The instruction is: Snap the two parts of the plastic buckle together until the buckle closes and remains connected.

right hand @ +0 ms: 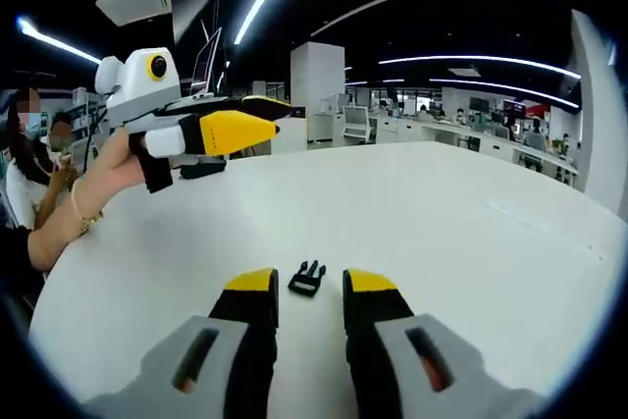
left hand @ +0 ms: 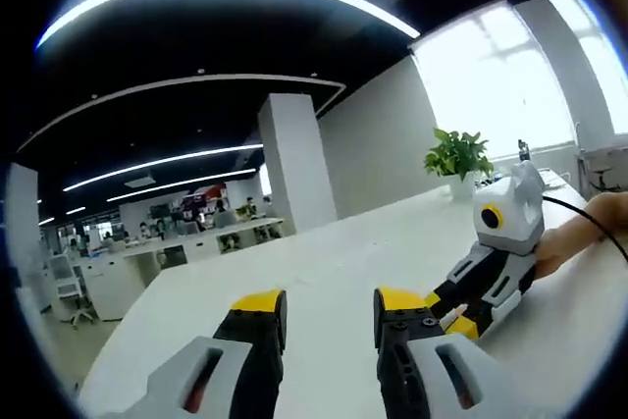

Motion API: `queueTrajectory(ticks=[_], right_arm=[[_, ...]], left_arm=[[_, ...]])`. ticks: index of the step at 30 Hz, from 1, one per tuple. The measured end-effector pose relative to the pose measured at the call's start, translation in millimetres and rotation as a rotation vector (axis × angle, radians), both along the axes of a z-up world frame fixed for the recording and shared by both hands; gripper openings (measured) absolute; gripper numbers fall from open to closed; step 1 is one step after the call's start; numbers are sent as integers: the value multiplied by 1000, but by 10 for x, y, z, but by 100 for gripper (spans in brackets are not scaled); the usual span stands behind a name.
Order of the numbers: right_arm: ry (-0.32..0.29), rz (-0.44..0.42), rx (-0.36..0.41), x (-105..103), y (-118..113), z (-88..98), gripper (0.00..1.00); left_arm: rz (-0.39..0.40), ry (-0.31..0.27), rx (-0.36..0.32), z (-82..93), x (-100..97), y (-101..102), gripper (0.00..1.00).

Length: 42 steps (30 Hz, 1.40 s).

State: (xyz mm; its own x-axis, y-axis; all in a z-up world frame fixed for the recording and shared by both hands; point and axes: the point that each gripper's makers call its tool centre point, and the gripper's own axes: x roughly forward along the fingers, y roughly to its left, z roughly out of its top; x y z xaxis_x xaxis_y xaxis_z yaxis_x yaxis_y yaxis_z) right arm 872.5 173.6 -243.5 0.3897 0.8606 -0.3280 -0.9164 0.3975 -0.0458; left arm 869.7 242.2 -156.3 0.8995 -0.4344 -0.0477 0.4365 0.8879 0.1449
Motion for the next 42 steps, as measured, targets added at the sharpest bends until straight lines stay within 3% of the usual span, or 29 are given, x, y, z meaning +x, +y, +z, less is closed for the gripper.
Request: queueTrajectory(ticks=[11,20,36,42], right_arm=[[-20,-18,-34,33,34,-60,26],[-11,-22,-34,42,32,-86,24],[-13,-18,1,0,63,-115,16],[-17,-13,13,0,77,-112,14]], left_arm=[[16,-3,-110,93,8,102,35],[32,-8,-26,49,6,51,35],[40,-10,-30,12,21,62,34],[24,16,-14,-122,87,-29,32]])
